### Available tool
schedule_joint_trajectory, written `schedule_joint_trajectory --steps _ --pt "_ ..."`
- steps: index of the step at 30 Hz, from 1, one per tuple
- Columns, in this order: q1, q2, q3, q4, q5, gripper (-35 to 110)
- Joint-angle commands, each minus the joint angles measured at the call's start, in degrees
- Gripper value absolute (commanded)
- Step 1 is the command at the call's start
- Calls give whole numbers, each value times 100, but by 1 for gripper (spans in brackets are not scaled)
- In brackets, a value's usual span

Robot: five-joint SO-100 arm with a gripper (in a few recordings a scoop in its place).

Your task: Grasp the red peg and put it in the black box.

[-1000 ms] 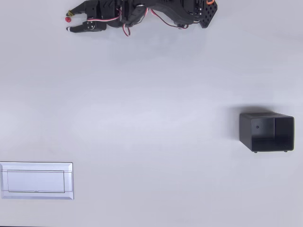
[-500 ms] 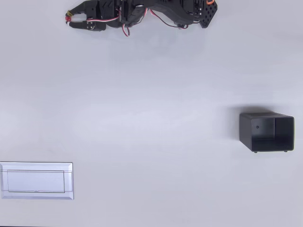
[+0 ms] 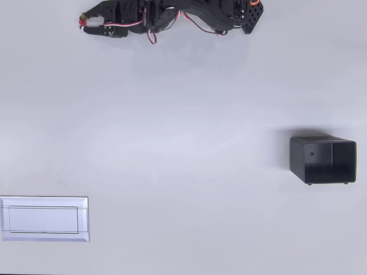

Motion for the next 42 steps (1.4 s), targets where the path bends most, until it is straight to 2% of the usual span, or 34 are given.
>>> schedule_joint_trajectory --steps 1,4,9,16,26,42 --pt "-202 -475 -571 -1389 -176 0" --pt "-369 -1151 -1116 -1345 -176 0" --pt "-853 -2909 -1740 -132 -334 0" --pt "-1890 -4087 -2795 -624 -360 0" --pt "-4192 -5273 -3015 483 -615 0" --pt "-8385 -6082 -3173 1011 -457 0"
